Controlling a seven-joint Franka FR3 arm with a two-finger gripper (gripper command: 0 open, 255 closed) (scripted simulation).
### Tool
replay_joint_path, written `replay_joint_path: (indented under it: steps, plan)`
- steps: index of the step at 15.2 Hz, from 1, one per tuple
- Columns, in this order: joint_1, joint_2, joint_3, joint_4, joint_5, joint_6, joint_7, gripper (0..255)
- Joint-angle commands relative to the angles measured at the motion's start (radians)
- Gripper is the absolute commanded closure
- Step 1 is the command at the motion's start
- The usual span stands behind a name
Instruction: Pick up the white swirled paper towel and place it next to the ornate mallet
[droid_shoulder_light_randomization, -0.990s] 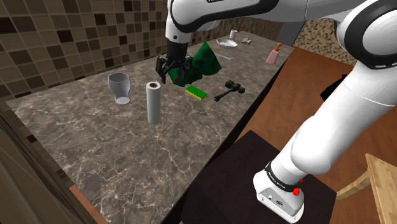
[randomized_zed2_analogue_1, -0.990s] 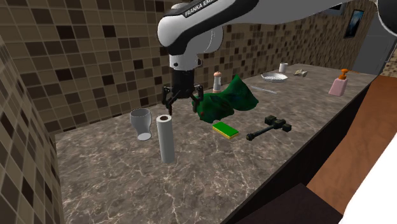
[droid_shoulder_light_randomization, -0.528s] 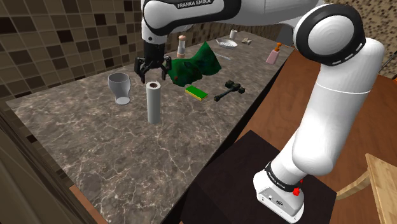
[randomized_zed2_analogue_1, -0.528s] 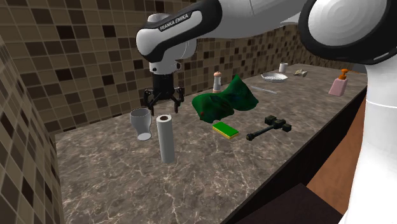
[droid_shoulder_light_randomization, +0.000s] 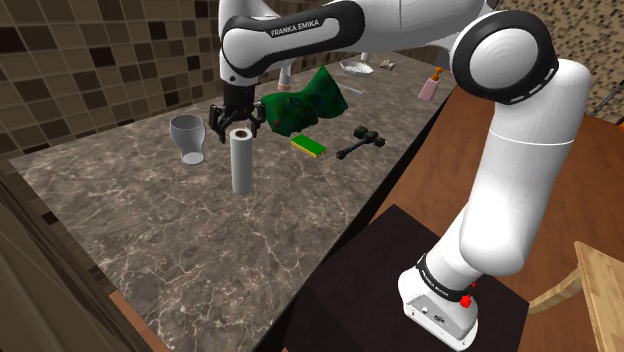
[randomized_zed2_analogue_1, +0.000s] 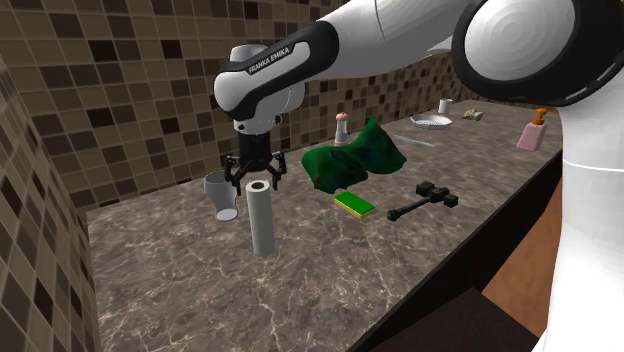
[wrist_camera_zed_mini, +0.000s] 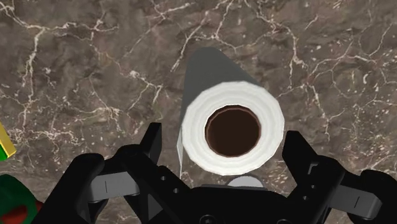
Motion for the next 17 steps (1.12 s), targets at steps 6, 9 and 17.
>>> replay_joint_path:
  steps: [6,9,17]
  plan:
    - [0.0,0.002,0.0,-0.005,0.0,0.008,0.0,0]
    - [0.0,0.002,0.0,-0.005,0.0,0.008,0.0,255]
    - [0.0,0.002,0.0,-0.005,0.0,0.008,0.0,255]
